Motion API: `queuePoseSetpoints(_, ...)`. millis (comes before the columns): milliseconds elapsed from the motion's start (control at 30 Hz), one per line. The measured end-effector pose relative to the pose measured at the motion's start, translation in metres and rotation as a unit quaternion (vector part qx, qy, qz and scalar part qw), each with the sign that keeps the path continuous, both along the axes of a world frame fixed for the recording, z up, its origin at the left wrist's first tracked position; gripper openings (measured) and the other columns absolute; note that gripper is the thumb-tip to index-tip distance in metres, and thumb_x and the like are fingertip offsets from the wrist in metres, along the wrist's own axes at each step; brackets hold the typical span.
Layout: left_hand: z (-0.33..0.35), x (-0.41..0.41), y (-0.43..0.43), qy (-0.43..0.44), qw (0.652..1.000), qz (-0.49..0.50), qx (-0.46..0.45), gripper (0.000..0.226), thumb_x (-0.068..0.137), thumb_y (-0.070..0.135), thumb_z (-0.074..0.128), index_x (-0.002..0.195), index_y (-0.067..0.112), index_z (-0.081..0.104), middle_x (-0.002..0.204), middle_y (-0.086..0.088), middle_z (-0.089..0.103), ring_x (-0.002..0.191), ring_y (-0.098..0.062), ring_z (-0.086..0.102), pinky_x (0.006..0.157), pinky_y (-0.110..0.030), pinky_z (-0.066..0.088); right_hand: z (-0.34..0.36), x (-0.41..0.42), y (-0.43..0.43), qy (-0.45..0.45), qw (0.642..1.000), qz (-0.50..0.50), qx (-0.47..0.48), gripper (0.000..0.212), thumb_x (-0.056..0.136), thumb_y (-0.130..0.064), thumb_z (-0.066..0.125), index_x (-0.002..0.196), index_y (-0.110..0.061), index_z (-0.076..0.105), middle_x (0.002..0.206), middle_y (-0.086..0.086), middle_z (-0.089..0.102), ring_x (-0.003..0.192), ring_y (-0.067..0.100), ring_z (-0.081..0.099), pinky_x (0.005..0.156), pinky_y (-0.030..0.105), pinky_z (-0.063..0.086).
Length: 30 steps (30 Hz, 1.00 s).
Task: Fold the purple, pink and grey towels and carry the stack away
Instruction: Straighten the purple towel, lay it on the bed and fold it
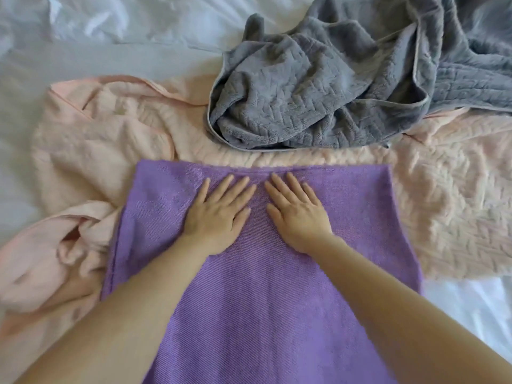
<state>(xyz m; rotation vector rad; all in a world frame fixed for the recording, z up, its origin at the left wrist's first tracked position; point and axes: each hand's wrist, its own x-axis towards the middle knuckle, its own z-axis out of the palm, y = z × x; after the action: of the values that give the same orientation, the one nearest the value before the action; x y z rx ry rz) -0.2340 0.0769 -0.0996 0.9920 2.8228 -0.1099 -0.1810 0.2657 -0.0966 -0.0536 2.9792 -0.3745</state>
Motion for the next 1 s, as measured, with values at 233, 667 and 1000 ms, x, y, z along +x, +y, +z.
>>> queuePoseSetpoints(233, -0.008, -0.064, -0.053, 0.032, 0.985, 0.154, -0.07, 0.057, 0.095, 0.049, 0.005, 0.151, 0.034, 0.007, 0.16, 0.014, 0.006, 0.148, -0.014, 0.004, 0.118, -0.049, 0.004, -0.014, -0.002, 0.111, -0.028, 0.978, -0.184, 0.096, 0.062, 0.094, -0.058, 0.011, 0.151, -0.032, 0.014, 0.159, -0.015, 0.004, 0.147, 0.011, 0.0, 0.119, 0.038, 0.001)
queuePoseSetpoints(667, 0.005, 0.113, -0.11, 0.057, 0.993, 0.101, 0.018, 0.057, 0.093, 0.048, 0.03, 0.144, 0.026, 0.041, 0.152, 0.001, 0.032, 0.139, -0.023, 0.037, 0.115, -0.05, 0.019, -0.002, 0.156, -0.006, -0.006, 0.991, -0.129, 0.037, 0.064, 0.092, -0.056, 0.028, 0.148, -0.026, 0.028, 0.155, -0.008, 0.025, 0.144, 0.019, 0.022, 0.117, 0.039, 0.015)
queuePoseSetpoints(1000, 0.023, 0.2, -0.105, 0.072, 0.992, 0.075, 0.069, 0.06, 0.097, 0.051, 0.021, 0.151, 0.024, 0.023, 0.159, 0.001, 0.019, 0.147, -0.023, 0.014, 0.118, -0.052, 0.005, 0.023, 0.233, -0.054, 0.033, 0.977, -0.213, -0.003, 0.062, 0.094, -0.049, 0.023, 0.15, -0.021, 0.019, 0.156, -0.008, 0.01, 0.146, 0.022, 0.008, 0.118, 0.036, 0.001)
